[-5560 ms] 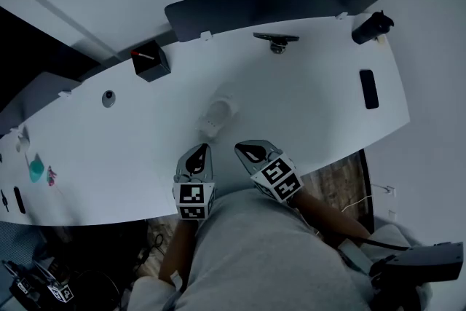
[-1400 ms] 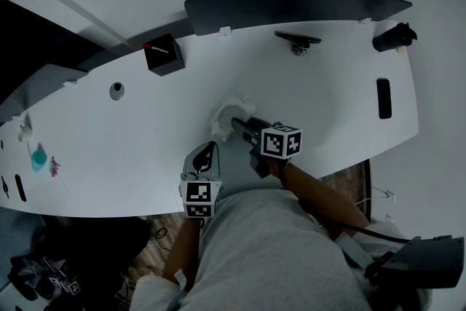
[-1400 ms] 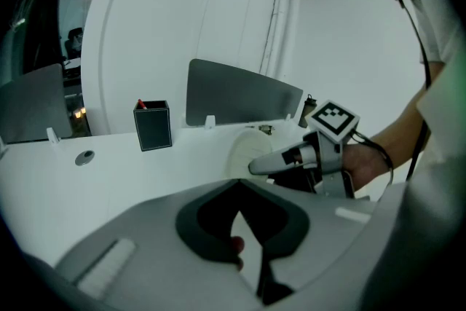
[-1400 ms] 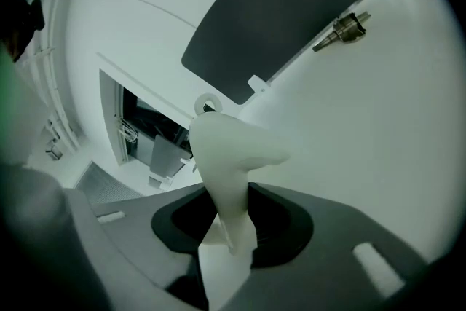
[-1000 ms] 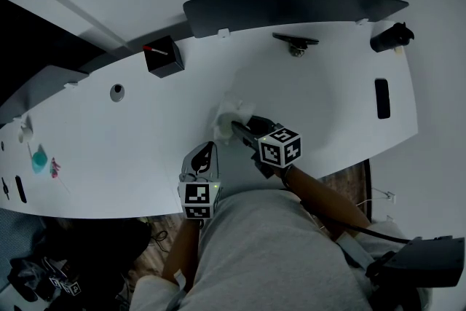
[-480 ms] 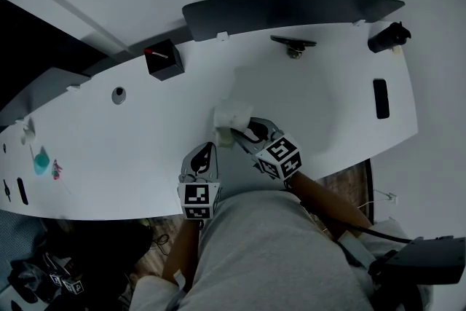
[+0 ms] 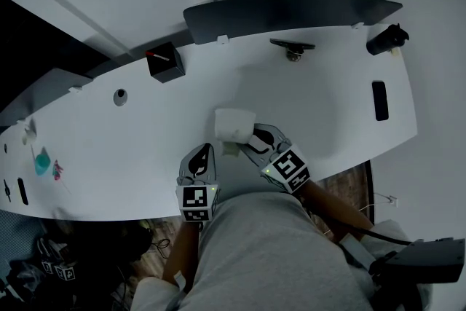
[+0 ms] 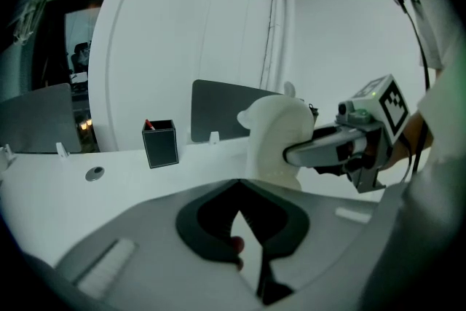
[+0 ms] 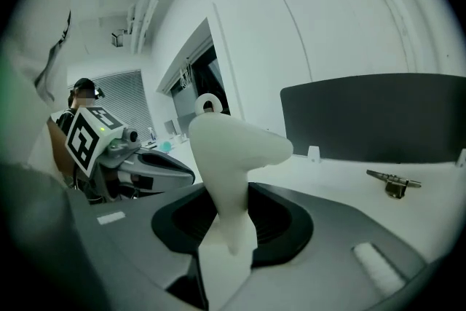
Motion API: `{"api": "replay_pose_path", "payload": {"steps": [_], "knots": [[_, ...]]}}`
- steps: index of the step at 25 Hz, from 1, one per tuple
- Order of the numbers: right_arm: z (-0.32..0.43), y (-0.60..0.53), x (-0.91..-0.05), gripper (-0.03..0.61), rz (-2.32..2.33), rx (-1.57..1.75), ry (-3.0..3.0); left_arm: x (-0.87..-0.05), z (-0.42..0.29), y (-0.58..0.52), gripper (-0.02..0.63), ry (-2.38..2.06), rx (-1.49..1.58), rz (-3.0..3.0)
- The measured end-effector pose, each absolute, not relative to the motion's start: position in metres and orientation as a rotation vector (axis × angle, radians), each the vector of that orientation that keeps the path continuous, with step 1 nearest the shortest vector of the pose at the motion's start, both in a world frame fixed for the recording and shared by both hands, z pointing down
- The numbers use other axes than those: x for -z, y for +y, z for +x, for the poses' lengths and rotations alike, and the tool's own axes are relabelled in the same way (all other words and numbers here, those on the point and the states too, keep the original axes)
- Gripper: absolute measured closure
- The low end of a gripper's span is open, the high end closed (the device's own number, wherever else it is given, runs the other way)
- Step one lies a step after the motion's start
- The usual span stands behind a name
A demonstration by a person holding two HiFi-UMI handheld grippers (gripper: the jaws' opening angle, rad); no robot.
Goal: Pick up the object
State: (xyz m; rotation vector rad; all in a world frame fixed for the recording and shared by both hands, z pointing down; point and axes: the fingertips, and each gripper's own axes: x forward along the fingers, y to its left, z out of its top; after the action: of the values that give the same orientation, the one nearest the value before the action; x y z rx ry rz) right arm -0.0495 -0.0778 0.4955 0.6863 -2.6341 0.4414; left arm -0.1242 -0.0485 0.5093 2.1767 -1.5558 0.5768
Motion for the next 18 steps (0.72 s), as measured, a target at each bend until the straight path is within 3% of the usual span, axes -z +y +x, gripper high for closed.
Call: {"api": "replay_pose_path", "payload": {"steps": [10, 18], "knots": [[-0.039, -0.050, -0.438, 0.445, 0.561, -0.162, -2.749, -0.478, -0.122, -0.047, 0.612, -1.556, -0.473, 2.273], [-0.032, -0.053, -0.436, 0.445, 0.559, -0.208, -2.770, -0.462, -0.120, -0.046, 0.612, -1.511, -0.424, 2.384]]}}
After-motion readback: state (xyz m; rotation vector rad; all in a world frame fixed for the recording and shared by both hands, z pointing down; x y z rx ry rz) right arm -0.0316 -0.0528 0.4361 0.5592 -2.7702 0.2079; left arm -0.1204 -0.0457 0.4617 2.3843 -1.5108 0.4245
